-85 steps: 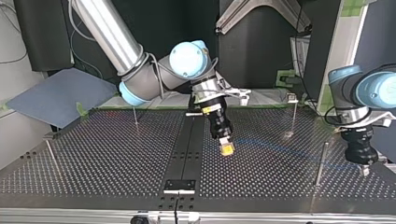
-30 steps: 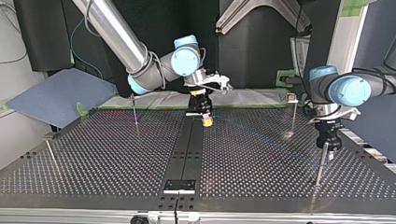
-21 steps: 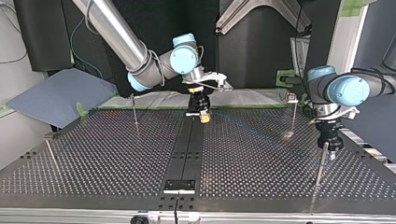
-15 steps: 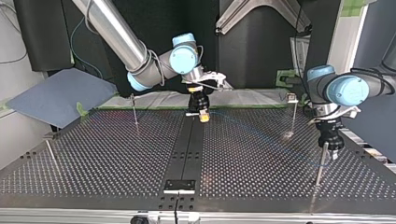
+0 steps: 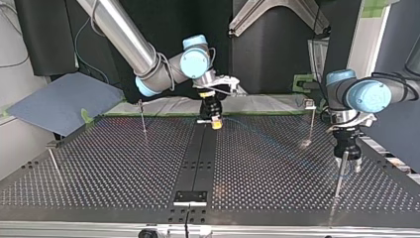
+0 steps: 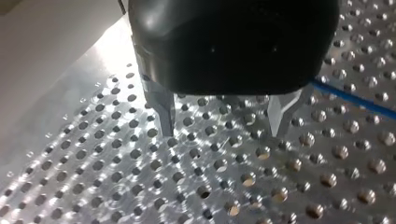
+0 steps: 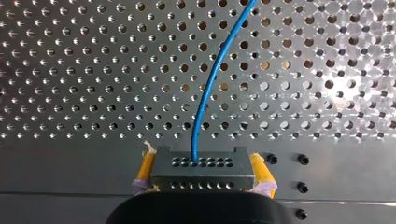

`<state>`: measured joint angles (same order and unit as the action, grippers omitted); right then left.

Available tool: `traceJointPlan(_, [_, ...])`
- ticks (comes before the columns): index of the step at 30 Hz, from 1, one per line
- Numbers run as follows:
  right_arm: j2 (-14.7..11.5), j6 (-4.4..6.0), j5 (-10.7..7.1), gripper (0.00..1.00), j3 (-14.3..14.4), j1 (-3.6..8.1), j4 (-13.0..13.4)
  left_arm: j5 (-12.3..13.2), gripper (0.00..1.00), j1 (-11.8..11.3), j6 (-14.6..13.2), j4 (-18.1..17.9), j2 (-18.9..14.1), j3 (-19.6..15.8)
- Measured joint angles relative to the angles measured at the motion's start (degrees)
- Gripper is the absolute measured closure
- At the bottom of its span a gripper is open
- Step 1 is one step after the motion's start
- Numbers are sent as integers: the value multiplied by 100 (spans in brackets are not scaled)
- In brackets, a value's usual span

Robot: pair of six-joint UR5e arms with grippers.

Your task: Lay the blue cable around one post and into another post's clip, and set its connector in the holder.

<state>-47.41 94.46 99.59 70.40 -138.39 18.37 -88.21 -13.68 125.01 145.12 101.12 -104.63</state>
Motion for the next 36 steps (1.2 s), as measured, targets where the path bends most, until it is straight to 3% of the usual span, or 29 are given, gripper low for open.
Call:
traceJointPlan(9, [6,147,13,100,347,58,336,415,1,13,419,181,5,-2])
traceJointPlan(15, [7,226,169,100,656,141,549,622,1,12,704,224,8,-2])
traceJointPlan(21, [7,345,306,100,961,269,734,639,1,-5,1054,265,8,-3])
traceJointPlan(28, [8,563,442,100,1304,480,1062,541,1,-1,1388,341,13,-3])
traceJointPlan(36, [12,585,837,100,1744,632,1502,505,1,31,1369,404,22,-3])
